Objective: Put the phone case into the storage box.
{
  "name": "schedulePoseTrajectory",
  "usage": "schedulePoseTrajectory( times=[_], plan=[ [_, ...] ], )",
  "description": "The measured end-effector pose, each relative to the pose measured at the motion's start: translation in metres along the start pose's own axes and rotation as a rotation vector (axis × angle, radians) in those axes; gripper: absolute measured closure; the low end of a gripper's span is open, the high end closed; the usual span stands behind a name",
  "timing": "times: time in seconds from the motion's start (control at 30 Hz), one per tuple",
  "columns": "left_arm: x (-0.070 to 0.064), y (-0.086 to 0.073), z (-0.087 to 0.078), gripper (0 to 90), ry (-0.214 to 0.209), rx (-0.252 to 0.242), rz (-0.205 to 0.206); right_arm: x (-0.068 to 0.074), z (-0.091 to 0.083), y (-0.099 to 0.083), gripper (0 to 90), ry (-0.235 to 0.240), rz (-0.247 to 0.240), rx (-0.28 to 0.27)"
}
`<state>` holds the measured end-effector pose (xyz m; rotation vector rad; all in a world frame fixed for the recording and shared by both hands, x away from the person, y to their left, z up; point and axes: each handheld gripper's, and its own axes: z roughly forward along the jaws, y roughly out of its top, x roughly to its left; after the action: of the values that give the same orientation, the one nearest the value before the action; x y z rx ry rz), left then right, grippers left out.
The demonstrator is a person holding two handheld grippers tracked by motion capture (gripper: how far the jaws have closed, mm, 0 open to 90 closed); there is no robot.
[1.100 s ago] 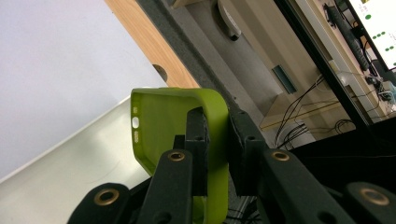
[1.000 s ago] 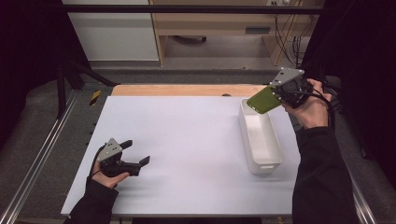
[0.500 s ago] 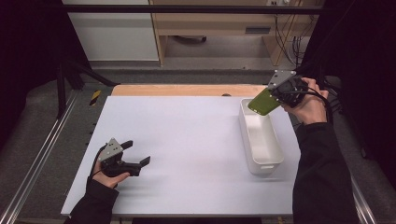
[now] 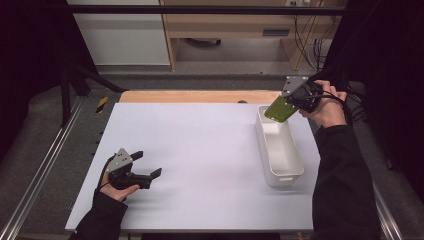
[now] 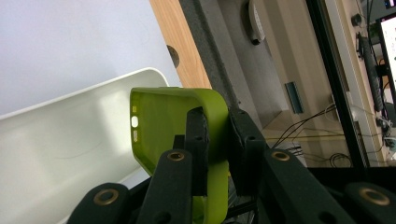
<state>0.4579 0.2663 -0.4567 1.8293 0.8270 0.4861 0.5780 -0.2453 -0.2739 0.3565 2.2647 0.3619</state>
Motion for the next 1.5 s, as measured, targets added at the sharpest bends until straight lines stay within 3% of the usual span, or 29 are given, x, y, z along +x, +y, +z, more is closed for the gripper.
schedulePoseTrajectory(
  times=[0.47, 0.67, 0.9, 1.07, 1.5],
  plan=[
    [0.001, -0.001, 0.001, 2.4, -0.004, 0.002, -0.003, 0.002, 0.026, 0.004, 79.1, 0.06, -0.127, -0.014],
    [0.001, -0.002, 0.002, 2.4, -0.005, 0.005, -0.003, 0.002, 0.031, 0.005, 79.1, 0.062, -0.166, -0.02],
    [0.001, -0.002, 0.002, 2.4, -0.005, 0.006, -0.002, 0.003, 0.042, 0.006, 79.2, 0.08, -0.222, 0.006],
    [0.001, -0.002, 0.002, 2.4, -0.005, 0.009, -0.003, 0.003, 0.05, 0.008, 79.2, 0.099, -0.242, -0.005],
    [0.002, -0.003, 0.002, 2.4, -0.004, 0.012, -0.002, 0.004, 0.068, 0.012, 79.2, 0.122, -0.291, 0.035]
  ],
)
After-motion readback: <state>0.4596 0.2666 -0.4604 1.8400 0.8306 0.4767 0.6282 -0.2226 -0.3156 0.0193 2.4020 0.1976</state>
